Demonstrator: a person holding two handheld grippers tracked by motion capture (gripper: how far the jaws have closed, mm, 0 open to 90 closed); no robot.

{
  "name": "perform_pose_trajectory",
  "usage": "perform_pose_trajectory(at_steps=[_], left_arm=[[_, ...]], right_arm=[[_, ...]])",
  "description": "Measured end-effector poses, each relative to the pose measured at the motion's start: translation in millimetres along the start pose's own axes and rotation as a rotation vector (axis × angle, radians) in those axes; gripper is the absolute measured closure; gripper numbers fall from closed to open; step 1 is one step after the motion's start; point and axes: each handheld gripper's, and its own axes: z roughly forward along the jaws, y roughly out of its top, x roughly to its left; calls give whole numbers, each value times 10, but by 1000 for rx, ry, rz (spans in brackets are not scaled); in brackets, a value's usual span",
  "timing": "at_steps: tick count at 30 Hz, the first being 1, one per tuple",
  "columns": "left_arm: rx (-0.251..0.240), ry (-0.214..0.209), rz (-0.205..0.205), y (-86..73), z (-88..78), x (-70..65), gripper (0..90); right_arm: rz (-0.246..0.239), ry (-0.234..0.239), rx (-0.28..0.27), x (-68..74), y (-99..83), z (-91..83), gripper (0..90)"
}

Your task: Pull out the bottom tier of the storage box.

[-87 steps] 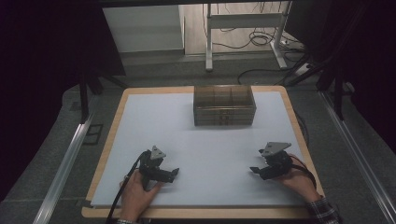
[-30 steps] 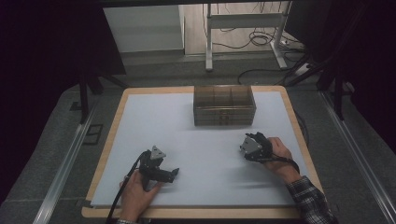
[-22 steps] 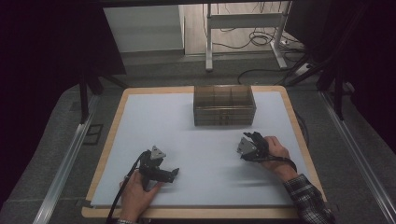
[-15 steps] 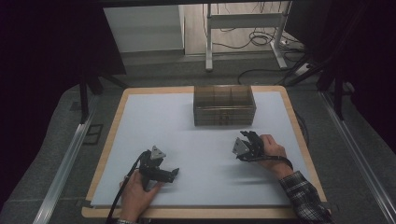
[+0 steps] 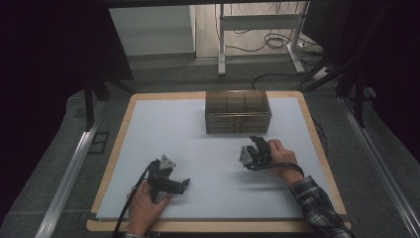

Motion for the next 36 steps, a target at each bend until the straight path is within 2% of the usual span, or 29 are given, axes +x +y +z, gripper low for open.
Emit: perform_pose_trajectory(at_steps=[4,11,12,13,14,20,23,24,25,33,34,35,36], left_arm=[[0,-1,-2,0,0,-1,0],[-1,-1,1,0,0,1,0],[-1,0,1,0,1,1,0],[-1,0,1,0,1,1,0],[-1,0,1,0,1,1,0],[0,0,1,-1,0,1,0],[3,-1,5,0,-3,4,0],[3,0,2,-1,-2,1,0],[3,0,6,0,-2,4,0],[3,-1,2,-1,-2,2,0],[3,0,2,-1,-2,1,0],[3,0,4,0,-2,3,0],[3,0,2,-1,-2,1,0]], right_arm=[[-44,-22,16,20,44,74,576],[-89,-48,39,39,97,167,597],[-110,-62,44,47,118,206,605],[-110,-62,44,47,118,206,605],[-135,-73,52,52,134,228,616],[-183,-93,55,72,188,336,647],[-195,-104,64,79,206,364,655],[-190,-52,56,66,210,393,658],[-203,-111,64,83,218,392,664],[-220,-139,68,69,302,492,711],[-216,-83,61,50,313,516,720],[-225,-131,67,68,341,533,737],[-233,-141,75,67,352,537,747]])
